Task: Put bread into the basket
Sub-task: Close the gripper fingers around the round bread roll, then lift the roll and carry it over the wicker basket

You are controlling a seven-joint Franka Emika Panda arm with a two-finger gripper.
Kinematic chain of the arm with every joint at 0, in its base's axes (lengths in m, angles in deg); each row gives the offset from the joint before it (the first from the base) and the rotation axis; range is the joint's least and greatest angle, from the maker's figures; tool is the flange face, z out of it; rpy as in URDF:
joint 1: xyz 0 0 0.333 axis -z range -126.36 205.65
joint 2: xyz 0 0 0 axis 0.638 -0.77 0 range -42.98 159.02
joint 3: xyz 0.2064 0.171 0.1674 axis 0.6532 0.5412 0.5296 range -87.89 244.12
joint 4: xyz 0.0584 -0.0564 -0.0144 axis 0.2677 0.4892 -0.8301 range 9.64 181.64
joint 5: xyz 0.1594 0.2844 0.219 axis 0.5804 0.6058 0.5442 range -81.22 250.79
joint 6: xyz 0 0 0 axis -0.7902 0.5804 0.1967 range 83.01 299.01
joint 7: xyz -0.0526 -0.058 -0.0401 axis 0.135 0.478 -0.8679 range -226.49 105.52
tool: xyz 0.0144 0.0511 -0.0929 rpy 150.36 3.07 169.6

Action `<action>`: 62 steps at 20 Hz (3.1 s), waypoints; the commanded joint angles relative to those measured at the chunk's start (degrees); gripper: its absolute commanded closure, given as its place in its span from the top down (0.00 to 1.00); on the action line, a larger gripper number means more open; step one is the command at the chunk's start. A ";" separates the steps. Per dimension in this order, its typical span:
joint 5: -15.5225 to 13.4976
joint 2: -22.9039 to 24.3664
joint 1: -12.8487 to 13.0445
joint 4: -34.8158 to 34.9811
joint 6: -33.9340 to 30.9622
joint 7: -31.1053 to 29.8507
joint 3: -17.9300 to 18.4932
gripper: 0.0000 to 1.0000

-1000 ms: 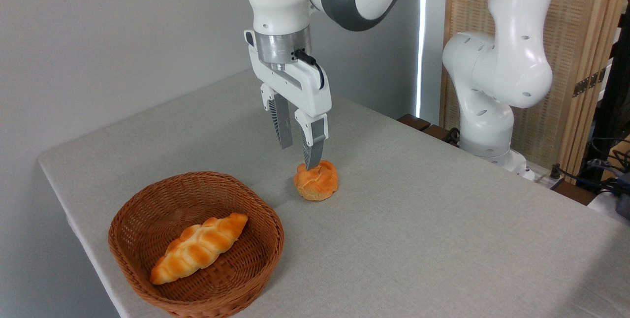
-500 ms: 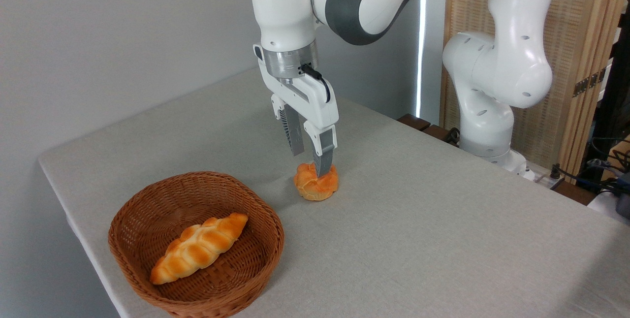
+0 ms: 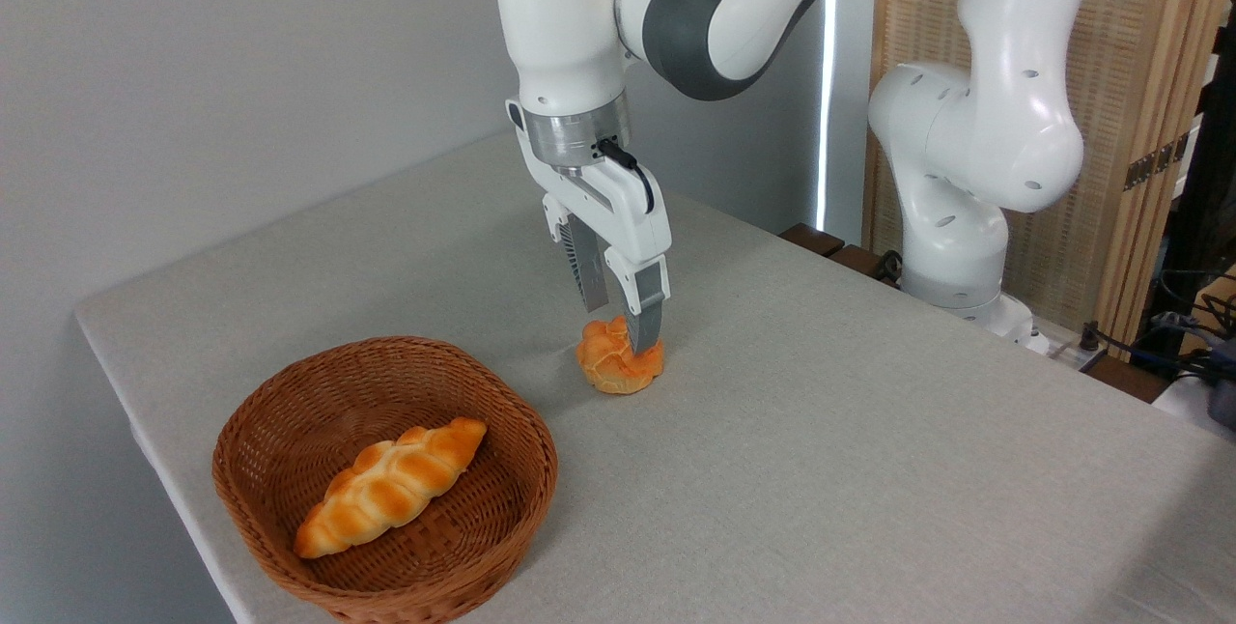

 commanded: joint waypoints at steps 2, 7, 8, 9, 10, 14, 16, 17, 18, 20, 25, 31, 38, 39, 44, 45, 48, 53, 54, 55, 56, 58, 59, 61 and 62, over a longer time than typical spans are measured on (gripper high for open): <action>-0.59 0.97 0.50 2.58 3.30 1.61 0.76 1.00; -0.50 0.80 0.50 3.64 5.33 1.61 0.76 1.00; -0.50 0.71 0.50 3.72 5.41 1.61 0.76 1.00; -0.50 0.71 0.59 3.99 5.59 1.61 0.76 1.00; -0.50 0.71 0.59 4.34 5.85 1.61 0.76 1.00; -0.50 0.71 0.59 5.04 6.29 1.61 0.76 1.00; -0.41 0.71 0.59 5.22 6.47 1.61 0.68 0.99; -0.41 0.62 0.59 5.22 6.73 1.61 0.76 0.98; -0.41 0.62 0.59 5.22 6.82 1.61 0.68 0.94; -0.41 0.53 0.59 5.22 6.91 1.61 0.76 0.83; -0.50 0.27 0.59 5.13 6.91 1.87 0.76 0.51; -0.50 0.27 0.59 5.13 6.82 2.66 0.76 0.40; -0.50 0.27 0.59 5.04 6.82 2.66 0.76 0.36; -0.50 0.27 0.59 4.96 6.82 2.66 0.76 0.36; -0.59 0.27 0.59 4.87 6.73 2.66 0.76 0.36; -0.59 0.36 0.59 4.78 6.73 2.66 0.76 0.36; -0.59 0.36 0.59 4.69 6.73 2.57 0.68 0.36; -1.81 0.44 0.59 0.40 5.59 2.22 0.59 0.35; -3.21 0.44 0.59 -1.01 5.07 2.39 0.76 0.35; -4.88 0.44 0.59 -2.24 5.06 2.48 0.85 0.35; -5.94 0.44 0.59 -3.38 5.06 2.48 1.64 0.35; -7.52 0.27 0.76 -5.49 4.97 2.48 3.74 0.35; -8.92 -0.25 0.94 -7.16 4.97 2.48 3.84 0.35; -10.60 -3.49 1.03 -11.11 4.97 2.05 4.37 0.35; -11.22 -5.25 1.03 -13.30 4.89 1.78 4.37 0.35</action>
